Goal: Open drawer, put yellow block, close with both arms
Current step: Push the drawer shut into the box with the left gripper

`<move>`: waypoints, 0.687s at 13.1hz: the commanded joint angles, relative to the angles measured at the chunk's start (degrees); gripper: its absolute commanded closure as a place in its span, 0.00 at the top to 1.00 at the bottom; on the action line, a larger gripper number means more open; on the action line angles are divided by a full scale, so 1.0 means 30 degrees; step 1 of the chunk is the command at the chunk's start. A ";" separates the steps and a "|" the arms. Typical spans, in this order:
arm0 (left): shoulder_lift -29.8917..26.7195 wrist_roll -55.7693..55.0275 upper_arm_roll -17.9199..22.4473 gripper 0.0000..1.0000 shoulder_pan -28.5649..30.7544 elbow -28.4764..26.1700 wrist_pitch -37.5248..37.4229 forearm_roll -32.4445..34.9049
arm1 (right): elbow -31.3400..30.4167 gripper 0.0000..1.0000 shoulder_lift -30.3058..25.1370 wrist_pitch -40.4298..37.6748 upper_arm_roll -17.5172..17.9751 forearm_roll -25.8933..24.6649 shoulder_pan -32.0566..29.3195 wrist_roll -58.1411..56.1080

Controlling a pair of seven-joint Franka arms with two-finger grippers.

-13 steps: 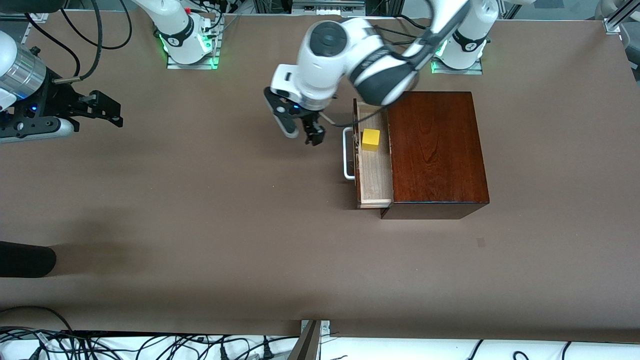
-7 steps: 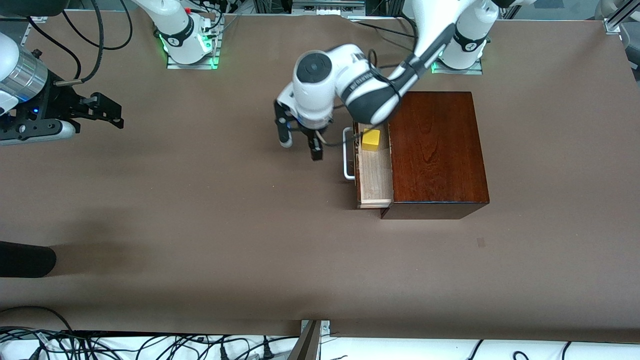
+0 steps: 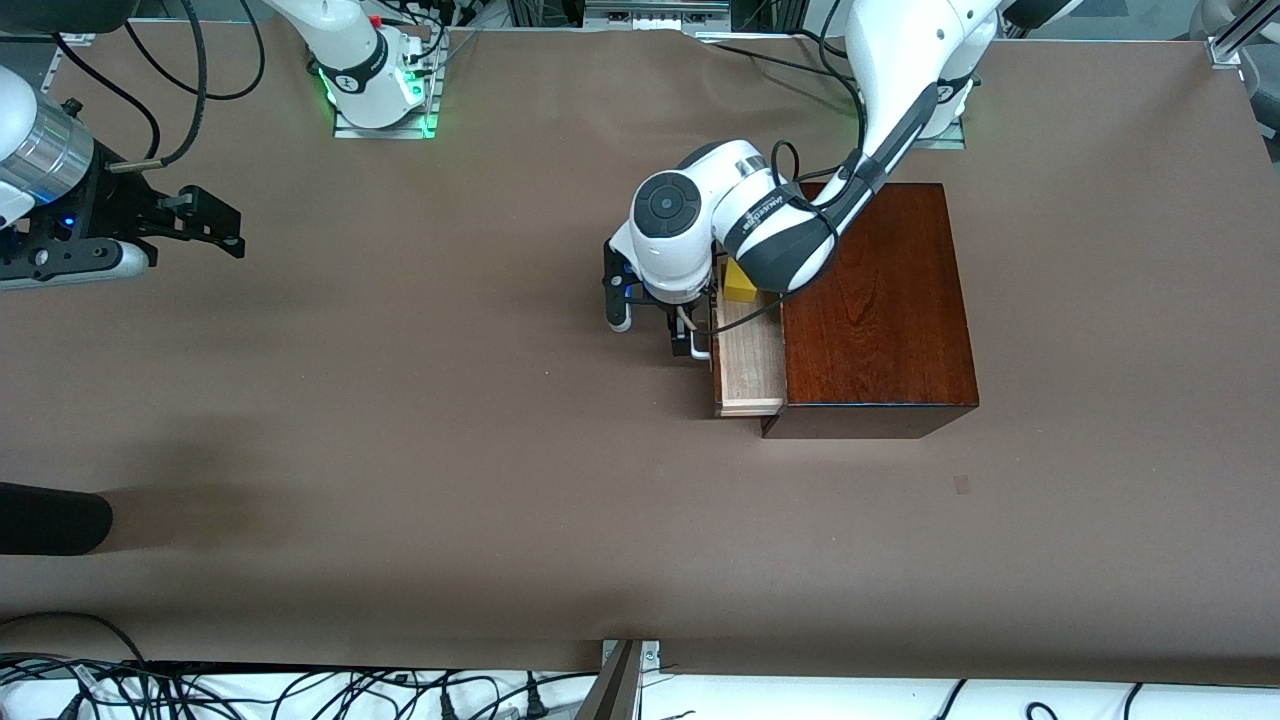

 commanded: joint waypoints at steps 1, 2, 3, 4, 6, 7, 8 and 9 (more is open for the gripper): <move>-0.0600 0.0230 -0.0007 1.00 0.0226 -0.0228 -0.2275 0.0521 | 0.0255 1.00 0.0054 0.0057 -0.0021 -0.0167 0.0082 0.0309; -0.0717 0.0230 -0.0007 1.00 0.0372 -0.0198 -0.2717 0.0521 | 0.0226 1.00 0.0054 0.0086 -0.0021 -0.0137 0.0082 0.0309; -0.0747 0.0230 -0.0007 1.00 0.0460 -0.0198 -0.3069 0.0521 | 0.0226 1.00 0.0054 0.0086 -0.0021 -0.0079 0.0053 0.0309; -0.0806 0.0230 -0.0007 1.00 0.0606 -0.0198 -0.3247 0.0608 | 0.0226 1.00 0.0054 0.0086 -0.0021 -0.0078 0.0052 0.0309; -0.0865 0.0201 -0.0007 1.00 0.0840 -0.0198 -0.3655 0.0755 | 0.0226 1.00 0.0054 0.0086 -0.0021 -0.0078 0.0052 0.0309; -0.0923 0.0229 -0.0007 1.00 0.1045 -0.0198 -0.3775 0.0784 | 0.0226 1.00 0.0054 0.0057 -0.0021 -0.0078 0.0052 0.0309; -0.1127 0.0230 -0.0036 1.00 0.1366 -0.0198 -0.3921 0.0785 | 0.0226 1.00 0.0054 0.0057 -0.0021 -0.0078 0.0052 0.0309; -0.1187 0.0230 -0.0065 1.00 0.1485 -0.0169 -0.4125 0.0785 | 0.0226 1.00 0.0054 0.0057 -0.0021 -0.0078 0.0052 0.0309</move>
